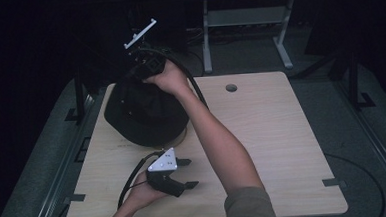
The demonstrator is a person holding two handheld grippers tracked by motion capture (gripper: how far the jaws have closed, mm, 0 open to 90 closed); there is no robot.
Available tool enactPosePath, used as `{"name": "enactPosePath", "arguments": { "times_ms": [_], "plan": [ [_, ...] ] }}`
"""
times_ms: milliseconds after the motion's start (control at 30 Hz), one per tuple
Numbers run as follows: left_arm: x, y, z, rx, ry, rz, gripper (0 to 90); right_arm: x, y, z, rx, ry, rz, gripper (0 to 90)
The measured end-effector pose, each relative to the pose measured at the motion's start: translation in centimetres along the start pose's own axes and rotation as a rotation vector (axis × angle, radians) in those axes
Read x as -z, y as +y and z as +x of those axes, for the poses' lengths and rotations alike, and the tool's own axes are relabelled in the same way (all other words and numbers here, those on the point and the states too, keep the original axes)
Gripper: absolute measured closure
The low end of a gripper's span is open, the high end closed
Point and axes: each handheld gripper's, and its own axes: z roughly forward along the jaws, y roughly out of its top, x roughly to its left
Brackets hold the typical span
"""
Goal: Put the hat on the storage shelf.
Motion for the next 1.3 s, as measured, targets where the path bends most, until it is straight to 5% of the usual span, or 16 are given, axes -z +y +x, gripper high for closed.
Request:
{"name": "enactPosePath", "arguments": {
  "times_ms": [67, 400, 867, 1300],
  "plan": [
    [0.1, -0.1, 0.0, 0.007, 0.0, -0.002, 26.2, 0.8, -0.2, 0.0, -0.01, 0.01, -0.01, 57.7],
    [0.1, -0.2, -0.1, 0.014, 0.015, -0.002, 25.6, 4.4, -2.9, -1.4, -0.077, -0.016, -0.07, 42.5],
    [0.1, -0.4, 0.2, 0.028, 0.024, 0.0, 24.5, 8.5, -6.5, -2.2, -0.144, -0.036, -0.133, 31.2],
    [0.2, -0.5, 0.4, 0.047, 0.039, -0.016, 23.3, 11.1, -9.9, -2.6, -0.177, -0.066, -0.121, 25.5]
  ]
}}
